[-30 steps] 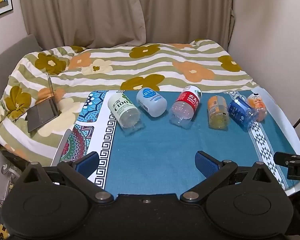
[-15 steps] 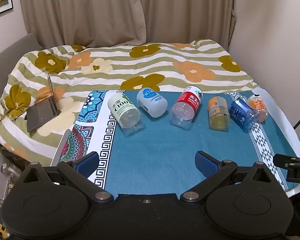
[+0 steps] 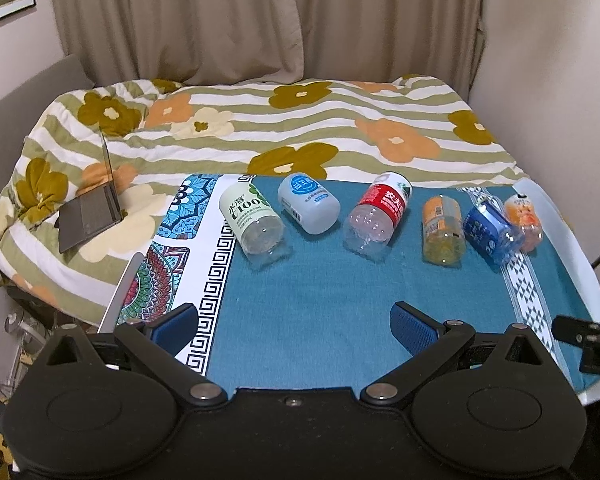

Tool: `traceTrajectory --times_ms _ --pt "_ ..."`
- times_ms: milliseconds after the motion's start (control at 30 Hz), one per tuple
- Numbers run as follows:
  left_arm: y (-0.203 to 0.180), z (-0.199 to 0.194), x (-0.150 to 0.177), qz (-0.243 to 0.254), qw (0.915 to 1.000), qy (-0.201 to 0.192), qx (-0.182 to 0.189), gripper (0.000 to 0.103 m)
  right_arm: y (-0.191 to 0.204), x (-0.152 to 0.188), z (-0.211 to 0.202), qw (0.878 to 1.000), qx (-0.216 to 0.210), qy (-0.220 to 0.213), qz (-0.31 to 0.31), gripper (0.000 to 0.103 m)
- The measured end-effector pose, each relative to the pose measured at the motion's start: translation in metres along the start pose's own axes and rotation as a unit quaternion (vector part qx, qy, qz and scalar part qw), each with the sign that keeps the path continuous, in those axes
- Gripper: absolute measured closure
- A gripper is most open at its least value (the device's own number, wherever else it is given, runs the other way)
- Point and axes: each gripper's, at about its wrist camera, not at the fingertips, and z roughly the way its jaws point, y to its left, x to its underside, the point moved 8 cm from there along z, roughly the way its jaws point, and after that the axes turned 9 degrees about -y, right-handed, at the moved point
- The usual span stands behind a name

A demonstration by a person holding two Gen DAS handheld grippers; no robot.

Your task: Flip cup upright

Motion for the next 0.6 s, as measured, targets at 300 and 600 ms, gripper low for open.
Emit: traceTrajectory --times_ms 300,600 --pt "0.012 0.028 -0.034 -0.046 0.9979 -0.017 -0.042 0.0 -0.008 -0.021 0.029 0.999 -0.039 -0.005 -0.031 0.0" --pt "0.039 0.1 -0.049 -0.084 0.9955 0.032 -0.027 0.0 0.008 -0.029 0.072 0.999 -0.029 0.024 -0.03 0.0"
